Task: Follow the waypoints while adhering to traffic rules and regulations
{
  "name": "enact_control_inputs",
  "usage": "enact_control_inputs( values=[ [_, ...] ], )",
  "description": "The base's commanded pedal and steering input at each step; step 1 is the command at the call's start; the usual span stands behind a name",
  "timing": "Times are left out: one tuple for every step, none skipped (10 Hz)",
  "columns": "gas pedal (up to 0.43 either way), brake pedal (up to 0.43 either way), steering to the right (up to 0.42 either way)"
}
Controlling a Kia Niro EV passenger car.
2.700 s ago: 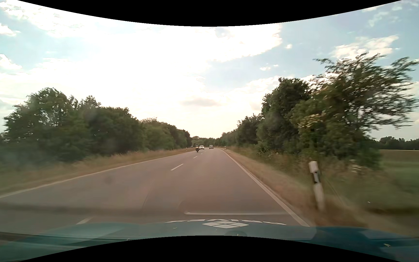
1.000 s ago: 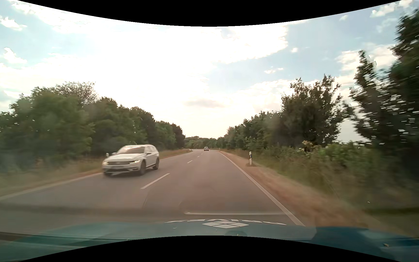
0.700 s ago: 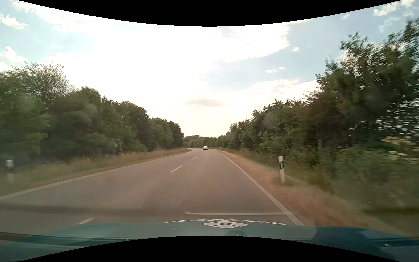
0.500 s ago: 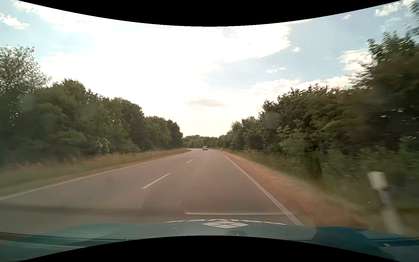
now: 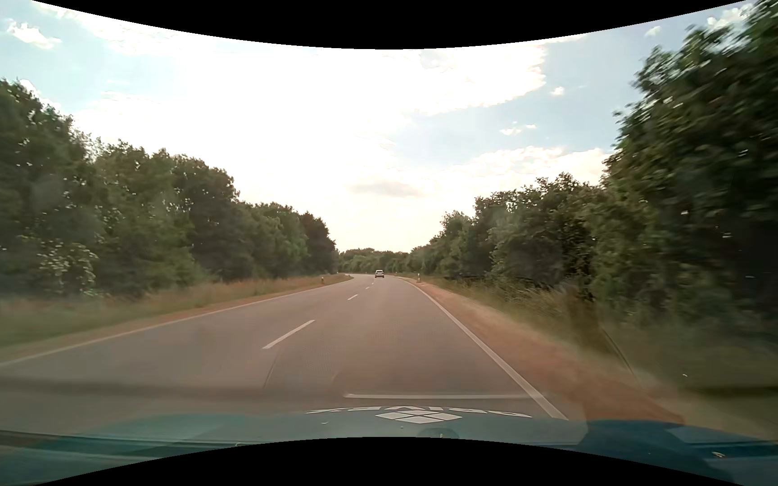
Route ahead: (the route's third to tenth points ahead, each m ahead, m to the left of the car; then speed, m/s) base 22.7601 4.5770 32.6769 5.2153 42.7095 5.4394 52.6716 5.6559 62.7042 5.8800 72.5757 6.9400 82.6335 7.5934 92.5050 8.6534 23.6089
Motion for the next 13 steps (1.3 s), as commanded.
enact_control_inputs(
  values=[
    [0.260, 0.000, -0.006],
    [0.260, 0.000, -0.006],
    [0.260, 0.000, -0.006],
    [0.260, 0.000, -0.007],
    [0.260, 0.000, -0.007],
    [0.268, 0.000, -0.008],
    [0.268, 0.000, -0.008],
    [0.268, 0.000, -0.007],
    [0.268, 0.000, -0.007],
    [0.268, 0.000, -0.007],
    [0.268, 0.000, -0.007],
    [0.268, 0.000, -0.007],
    [0.268, 0.000, -0.007]
  ],
)
